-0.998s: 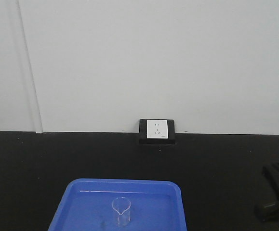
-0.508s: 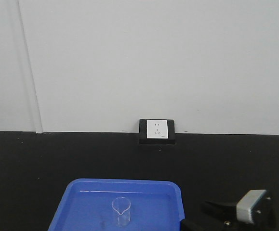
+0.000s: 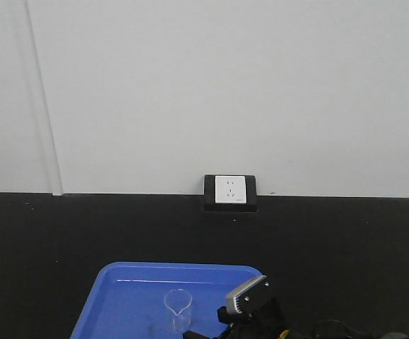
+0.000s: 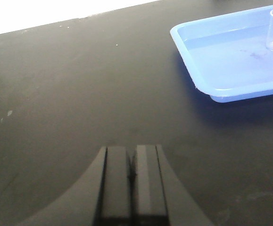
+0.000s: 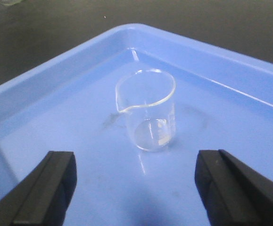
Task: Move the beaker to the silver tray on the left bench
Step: 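Move the right gripper down around the glass beaker in the tray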
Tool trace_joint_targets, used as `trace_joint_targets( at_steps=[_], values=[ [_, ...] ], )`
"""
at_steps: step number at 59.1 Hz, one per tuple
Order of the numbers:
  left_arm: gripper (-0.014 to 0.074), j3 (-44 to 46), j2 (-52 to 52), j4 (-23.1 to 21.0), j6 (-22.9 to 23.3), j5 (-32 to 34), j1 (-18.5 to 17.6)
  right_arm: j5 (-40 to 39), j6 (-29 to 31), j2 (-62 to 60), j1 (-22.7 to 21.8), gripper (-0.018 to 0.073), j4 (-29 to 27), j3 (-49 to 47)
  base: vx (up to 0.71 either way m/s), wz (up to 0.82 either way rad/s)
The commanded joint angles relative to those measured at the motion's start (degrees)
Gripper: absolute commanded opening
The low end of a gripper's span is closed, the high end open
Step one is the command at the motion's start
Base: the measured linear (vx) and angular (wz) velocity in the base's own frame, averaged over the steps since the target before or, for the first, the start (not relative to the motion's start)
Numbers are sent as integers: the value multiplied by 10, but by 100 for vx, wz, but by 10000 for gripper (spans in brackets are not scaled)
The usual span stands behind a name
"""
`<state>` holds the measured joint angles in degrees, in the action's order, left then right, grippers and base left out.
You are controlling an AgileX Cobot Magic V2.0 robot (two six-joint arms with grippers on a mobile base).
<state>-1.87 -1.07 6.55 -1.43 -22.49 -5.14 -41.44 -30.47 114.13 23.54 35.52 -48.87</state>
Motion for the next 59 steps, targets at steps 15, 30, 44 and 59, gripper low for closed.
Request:
trace_joint_targets(
  at_steps=[15, 30, 44, 59],
  values=[
    [1, -11, -4, -1, 1, 47, -4, -28, 5, 73, 9, 580, -32, -129, 0, 0],
    [1, -11, -4, -1, 1, 47, -4, -28, 1, 117, 13, 580, -30, -189, 0, 0],
    [1, -11, -4, -1, 1, 47, -4, -28, -1, 149, 28, 577, -33, -234, 0, 0],
    [1, -11, -4, -1, 1, 47, -4, -42, -1, 149, 37, 407, -49, -245, 0, 0]
  ],
)
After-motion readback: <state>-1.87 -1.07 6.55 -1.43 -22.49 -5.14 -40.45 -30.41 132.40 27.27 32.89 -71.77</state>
